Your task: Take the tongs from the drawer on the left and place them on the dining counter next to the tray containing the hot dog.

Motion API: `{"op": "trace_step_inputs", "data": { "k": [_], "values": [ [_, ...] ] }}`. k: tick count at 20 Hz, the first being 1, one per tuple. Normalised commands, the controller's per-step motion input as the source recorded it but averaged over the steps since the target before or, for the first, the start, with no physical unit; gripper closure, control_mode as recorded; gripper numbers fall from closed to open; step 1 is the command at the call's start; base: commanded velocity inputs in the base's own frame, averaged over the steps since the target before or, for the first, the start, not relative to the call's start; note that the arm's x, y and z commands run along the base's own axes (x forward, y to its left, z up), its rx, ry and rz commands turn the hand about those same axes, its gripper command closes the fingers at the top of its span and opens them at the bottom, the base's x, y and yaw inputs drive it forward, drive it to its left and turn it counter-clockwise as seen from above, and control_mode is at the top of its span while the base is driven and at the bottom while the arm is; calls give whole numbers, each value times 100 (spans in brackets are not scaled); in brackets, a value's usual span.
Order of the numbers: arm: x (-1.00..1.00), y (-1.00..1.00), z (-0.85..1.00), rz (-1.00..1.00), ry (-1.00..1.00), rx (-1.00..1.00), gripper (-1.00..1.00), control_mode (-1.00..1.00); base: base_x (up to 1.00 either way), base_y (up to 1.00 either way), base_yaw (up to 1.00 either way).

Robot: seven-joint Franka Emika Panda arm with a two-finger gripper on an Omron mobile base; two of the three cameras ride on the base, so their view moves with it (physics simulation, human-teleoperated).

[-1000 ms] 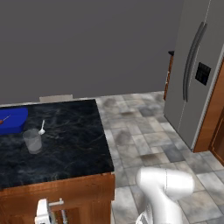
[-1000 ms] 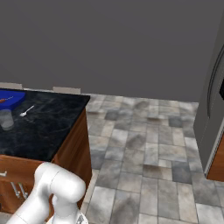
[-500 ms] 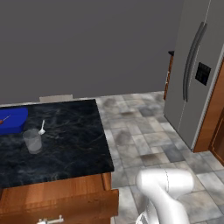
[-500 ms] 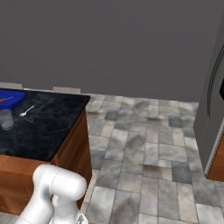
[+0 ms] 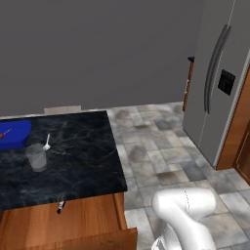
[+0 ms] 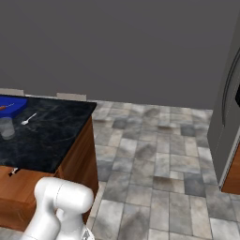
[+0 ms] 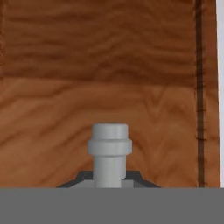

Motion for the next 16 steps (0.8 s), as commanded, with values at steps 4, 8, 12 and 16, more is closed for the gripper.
{"op": "trace_step_inputs", "data": {
  "k": [4, 8, 12, 16],
  "values": [
    [-57, 0, 0, 0, 0, 0, 100, -100, 0, 0, 0],
    [-57, 0, 0, 0, 0, 0, 100, -100, 0, 0, 0],
    [-58, 0, 0, 0, 0, 1, 100, -100, 0, 0, 0],
    [-52, 0, 0, -2, 0, 2, 100, -100, 0, 0, 0]
  ]
}}
